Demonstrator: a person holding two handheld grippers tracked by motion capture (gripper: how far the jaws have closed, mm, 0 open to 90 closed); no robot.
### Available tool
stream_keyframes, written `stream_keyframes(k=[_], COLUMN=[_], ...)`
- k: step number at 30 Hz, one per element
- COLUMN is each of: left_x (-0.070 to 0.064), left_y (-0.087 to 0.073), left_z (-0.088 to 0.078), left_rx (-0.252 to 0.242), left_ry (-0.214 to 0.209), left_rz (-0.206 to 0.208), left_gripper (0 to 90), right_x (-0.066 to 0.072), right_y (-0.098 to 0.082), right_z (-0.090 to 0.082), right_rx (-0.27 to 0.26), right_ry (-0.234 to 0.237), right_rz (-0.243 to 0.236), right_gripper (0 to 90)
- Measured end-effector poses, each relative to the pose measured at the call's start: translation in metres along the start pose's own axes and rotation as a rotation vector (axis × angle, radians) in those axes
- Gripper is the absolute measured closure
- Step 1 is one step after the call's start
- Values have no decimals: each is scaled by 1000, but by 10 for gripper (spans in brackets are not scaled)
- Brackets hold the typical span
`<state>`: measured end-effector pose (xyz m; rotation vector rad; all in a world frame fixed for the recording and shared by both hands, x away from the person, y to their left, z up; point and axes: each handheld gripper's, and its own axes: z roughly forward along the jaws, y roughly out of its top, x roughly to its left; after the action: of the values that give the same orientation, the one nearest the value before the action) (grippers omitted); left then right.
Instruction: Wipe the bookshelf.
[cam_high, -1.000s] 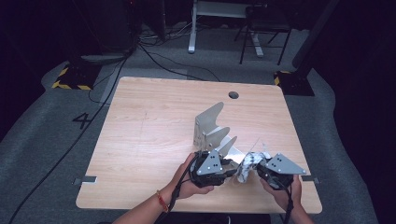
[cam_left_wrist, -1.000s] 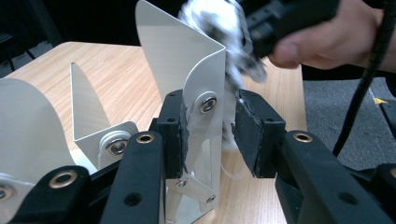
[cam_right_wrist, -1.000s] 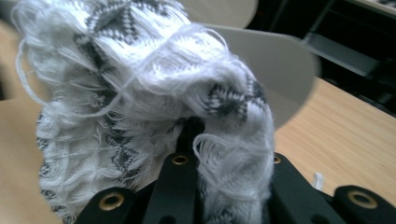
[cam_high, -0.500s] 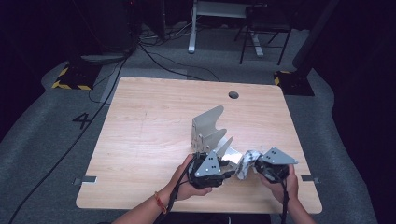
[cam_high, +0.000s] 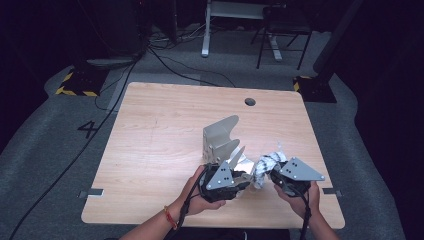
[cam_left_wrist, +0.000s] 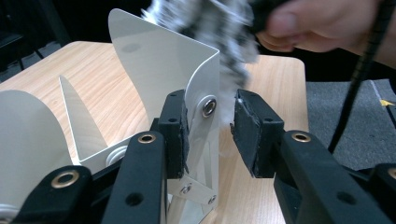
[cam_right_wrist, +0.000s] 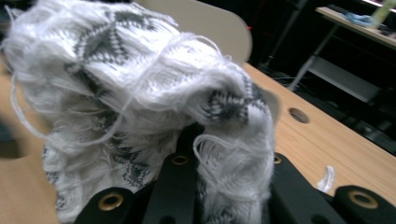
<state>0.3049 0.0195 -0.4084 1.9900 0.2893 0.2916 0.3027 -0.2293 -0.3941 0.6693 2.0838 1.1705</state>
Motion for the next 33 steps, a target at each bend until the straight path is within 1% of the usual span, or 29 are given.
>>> stream_keyframes(k=[2,3,5,6,7,8,9,11,12,14,15,17,19,21,23,24,26,28,30,32,33], left_x=[2,3,6,7,7,8,8,9,9,9,9,9,8,7,5,4,1,-1,-2,-2,-2], left_y=[-1,-2,-4,-4,-5,-5,-6,-7,-7,-7,-7,-7,-7,-7,-6,-6,-5,-5,-4,-4,-4], left_z=[-3,-4,-7,-9,-10,-11,-12,-13,-14,-13,-13,-13,-13,-12,-12,-11,-10,-9,-8,-7,-7], left_rx=[-3,-1,-8,-5,-6,-5,-7,-5,-6,-8,-9,-12,-14,-15,-13,-12,-10,-10,-9,-8,-10], left_ry=[7,15,4,9,14,18,22,23,25,18,15,6,6,6,2,4,4,3,0,5,5], left_rz=[-7,-3,-21,-19,-18,-20,-23,-27,-26,-29,-30,-39,-43,-43,-40,-37,-28,-23,-18,-15,-16], left_gripper=[640,639,641,639,639,640,642,654,654,655,651,639,640,640,639,639,637,641,644,652,659], right_x=[10,15,27,32,37,40,42,45,45,43,40,31,21,11,2,-2,-9,-16,-22,-24,-24], right_y=[0,0,-1,-3,-5,-9,-14,-25,-31,-42,-46,-51,-54,-57,-58,-57,-53,-45,-35,-24,-19], right_z=[0,0,2,5,8,13,19,31,37,47,51,57,61,65,68,68,65,58,47,36,30], right_rx=[3,6,17,28,42,61,85,134,163,218,234,255,270,274,273,271,246,202,143,89,62], right_ry=[41,62,99,109,117,137,159,180,182,170,167,153,109,79,42,32,0,-26,-42,-42,-36], right_rz=[-14,-31,-55,-73,-78,-78,-76,-67,-69,-86,-79,-44,-38,-6,-1,11,25,36,55,63,57], right_gripper=[831,831,831,831,830,829,828,828,827,826,825,824,825,825,826,827,827,828,828,828,829])
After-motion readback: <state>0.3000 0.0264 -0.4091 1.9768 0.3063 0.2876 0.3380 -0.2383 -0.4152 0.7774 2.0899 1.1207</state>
